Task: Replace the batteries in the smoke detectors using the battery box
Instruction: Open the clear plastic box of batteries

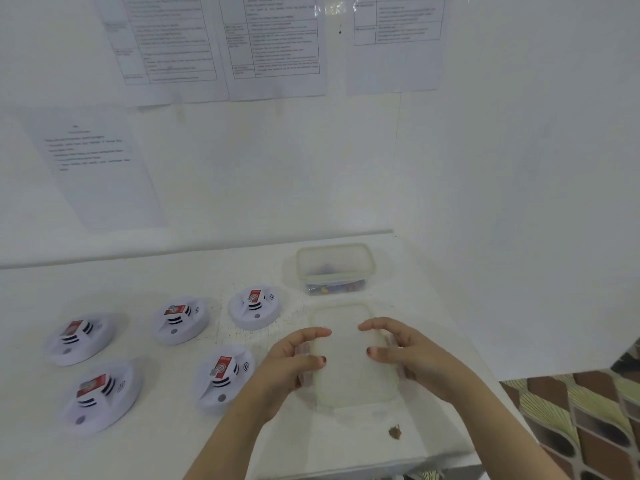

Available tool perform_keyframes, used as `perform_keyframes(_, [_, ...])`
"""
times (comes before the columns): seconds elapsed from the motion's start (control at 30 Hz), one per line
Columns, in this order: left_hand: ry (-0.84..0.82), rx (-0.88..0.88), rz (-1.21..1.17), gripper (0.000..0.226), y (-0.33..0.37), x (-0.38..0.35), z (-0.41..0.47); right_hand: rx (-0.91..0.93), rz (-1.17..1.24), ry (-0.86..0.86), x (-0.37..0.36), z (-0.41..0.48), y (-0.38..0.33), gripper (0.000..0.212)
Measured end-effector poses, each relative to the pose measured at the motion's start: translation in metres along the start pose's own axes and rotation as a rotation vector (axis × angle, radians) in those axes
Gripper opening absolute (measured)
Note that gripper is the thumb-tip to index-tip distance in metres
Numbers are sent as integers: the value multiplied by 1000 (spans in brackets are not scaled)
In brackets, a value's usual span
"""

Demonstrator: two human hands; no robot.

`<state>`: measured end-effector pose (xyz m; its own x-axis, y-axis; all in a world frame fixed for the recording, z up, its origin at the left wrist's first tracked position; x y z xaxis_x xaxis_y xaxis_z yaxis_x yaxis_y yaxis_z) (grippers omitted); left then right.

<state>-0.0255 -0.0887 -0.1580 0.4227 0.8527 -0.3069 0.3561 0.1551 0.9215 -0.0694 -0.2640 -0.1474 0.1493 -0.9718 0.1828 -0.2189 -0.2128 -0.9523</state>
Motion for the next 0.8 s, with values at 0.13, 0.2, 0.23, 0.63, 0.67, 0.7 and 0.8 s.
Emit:
perform_keyframes(0.13, [20, -61, 211, 72, 15, 1, 5, 28, -98, -36, -1, -2, -11, 44])
perform_keyframes(0.2, [36, -92, 206, 57, 25, -1, 9, 54, -172, -86, 0, 3, -19, 46])
perform_keyframes(0.23, [54, -100, 206, 46, 29, -1, 11, 73, -165, -105, 1, 7, -23, 46])
perform_keyframes(0.63, [381, -131, 315, 23, 22, 9, -25, 113, -729, 251, 32, 31, -50, 53])
perform_keyframes(0.67, [412, -143, 314, 22, 20, 8, -29, 54, -782, 272, 34, 28, -46, 55])
perform_keyframes(0.7, [439, -152, 321, 22, 20, 7, -32, 1, -785, 279, 35, 25, -42, 55])
perform_keyframes(0.8, [476, -138, 339, 10, 20, 10, -35, -101, -552, 263, 37, 6, -29, 46])
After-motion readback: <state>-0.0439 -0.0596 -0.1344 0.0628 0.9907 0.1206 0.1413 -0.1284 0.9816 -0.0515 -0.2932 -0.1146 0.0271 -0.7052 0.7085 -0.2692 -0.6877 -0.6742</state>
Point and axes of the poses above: each hand's wrist, its own z-axis towards the middle knuckle, its own x-axis out of the back of the hand, y = z × x, the point moved 8 cm from there along z, towards the middle knuckle, and after that the axes turned 10 degrees about -z, right-handed, at the moved point
